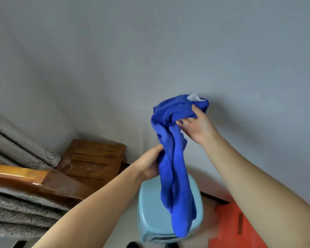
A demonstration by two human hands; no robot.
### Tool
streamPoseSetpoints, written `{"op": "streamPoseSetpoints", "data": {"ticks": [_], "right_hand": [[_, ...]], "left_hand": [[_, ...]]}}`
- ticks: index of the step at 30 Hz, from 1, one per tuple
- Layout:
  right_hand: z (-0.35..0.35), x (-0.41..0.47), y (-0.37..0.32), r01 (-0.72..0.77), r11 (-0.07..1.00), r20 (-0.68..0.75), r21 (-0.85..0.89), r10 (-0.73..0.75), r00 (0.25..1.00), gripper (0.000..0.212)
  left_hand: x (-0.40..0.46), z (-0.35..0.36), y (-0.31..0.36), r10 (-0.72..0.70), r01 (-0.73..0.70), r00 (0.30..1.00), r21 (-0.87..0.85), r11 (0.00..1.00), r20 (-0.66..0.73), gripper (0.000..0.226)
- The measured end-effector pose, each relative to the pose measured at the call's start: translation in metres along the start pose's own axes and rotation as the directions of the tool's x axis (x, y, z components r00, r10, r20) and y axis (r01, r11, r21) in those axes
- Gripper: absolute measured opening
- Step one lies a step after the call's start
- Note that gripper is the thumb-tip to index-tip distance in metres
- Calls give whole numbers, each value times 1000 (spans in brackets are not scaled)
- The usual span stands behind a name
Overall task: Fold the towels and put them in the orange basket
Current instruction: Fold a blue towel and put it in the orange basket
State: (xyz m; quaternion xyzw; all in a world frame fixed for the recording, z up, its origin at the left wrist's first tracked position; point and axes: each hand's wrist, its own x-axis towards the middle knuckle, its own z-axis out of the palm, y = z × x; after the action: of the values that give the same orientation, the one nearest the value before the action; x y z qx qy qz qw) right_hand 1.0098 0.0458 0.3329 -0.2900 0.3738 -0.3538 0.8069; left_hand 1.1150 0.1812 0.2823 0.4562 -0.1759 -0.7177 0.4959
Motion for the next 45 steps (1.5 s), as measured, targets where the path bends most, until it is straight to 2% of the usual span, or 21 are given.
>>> {"op": "streamPoseSetpoints", "data": {"ticks": [3, 5, 7, 9, 11, 13, 16, 18, 20, 21, 23, 25, 26, 28, 30, 33, 35, 38, 41, 43, 45], "right_hand": [[-35, 5, 44, -279, 916, -99, -286, 262, 960, 26], [-46, 2, 62, -460, 724, -140, -514, 458, 878, 13], [-46, -7, 65, -488, 493, -172, -720, 554, 814, 11], [-43, -14, 62, -496, 431, -202, -754, 566, 799, 27], [-41, -19, 60, -489, 421, -146, -764, 626, 766, 42], [-41, -19, 63, -447, 484, 0, -752, 678, 735, 53], [-45, -12, 69, -429, 720, 190, -546, 604, 774, 63], [-44, -9, 70, -380, 817, 237, -434, 511, 826, 53], [-42, -3, 71, -327, 870, 260, -369, 435, 862, 46], [-42, 0, 70, -308, 896, 281, -319, 400, 872, 48], [-39, 2, 65, -293, 934, 294, -204, 344, 892, 53], [-37, 3, 61, -285, 949, 289, -136, 313, 905, 44], [-36, 3, 58, -291, 951, 266, -108, 310, 913, 38], [-36, 5, 55, -307, 950, 199, -61, 313, 929, 34], [-36, 8, 53, -290, 956, 134, -47, 294, 947, 33], [-42, 12, 47, -235, 972, 56, -2, 235, 970, 36], [-48, 11, 38, -214, 974, 40, 72, 212, 977, 36], [-59, 8, 25, -156, 985, 61, 67, 152, 986, 29], [-71, 8, 17, -91, 995, -2, 45, 91, 996, 24], [-81, 8, 13, -65, 996, -62, 58, 68, 996, 20], [-90, 9, 9, -61, 998, -86, 32, 63, 994, 21]], "left_hand": [[-1, 2, 8, -27, 26, 999, -51, 998, -17, 39], [-2, -2, 7, -56, 53, 996, -45, 998, -70, 45], [-2, -8, 4, -67, 59, 990, -69, 996, -125, 48], [0, -12, 1, -57, 44, 988, -89, 995, -143, 46], [-1, -15, 2, -49, 39, 987, -72, 997, -151, 45], [-1, -17, 7, -44, 42, 989, -20, 999, -140, 39], [-5, -19, 18, -6, 26, 988, 123, 992, -156, 26], [-6, -26, 24, 57, -15, 983, 232, 973, -174, 21], [-5, -39, 26, 102, -45, 978, 295, 954, -183, 20], [-5, -45, 26, 119, -57, 971, 282, 958, -209, 22], [-4, -59, 28, 135, -98, 942, 132, 986, -307, 30], [-4, -69, 28, 131, -172, 929, -91, 981, -346, 42], [-4, -70, 28, 118, -192, 937, -203, 960, -330, 47], [-3, -69, 29, 101, -184, 959, -315, 931, -265, 54], [-1, -62, 28, 78, -142, 973, -292, 946, -219, 54], [1, -51, 32, 119, -136, 971, -73, 988, -207, 27], [3, -53, 36, 157, -164, 965, -12, 986, -211, 20], [6, -59, 50, 180, -209, 921, -49, 977, -346, 17], [8, -69, 67, 136, -222, 875, -135, 966, -465, 18], [6, -81, 76, 108, -233, 869, -206, 950, -483, 20], [0, -94, 81, 128, -245, 897, -234, 941, -423, 18]]}}
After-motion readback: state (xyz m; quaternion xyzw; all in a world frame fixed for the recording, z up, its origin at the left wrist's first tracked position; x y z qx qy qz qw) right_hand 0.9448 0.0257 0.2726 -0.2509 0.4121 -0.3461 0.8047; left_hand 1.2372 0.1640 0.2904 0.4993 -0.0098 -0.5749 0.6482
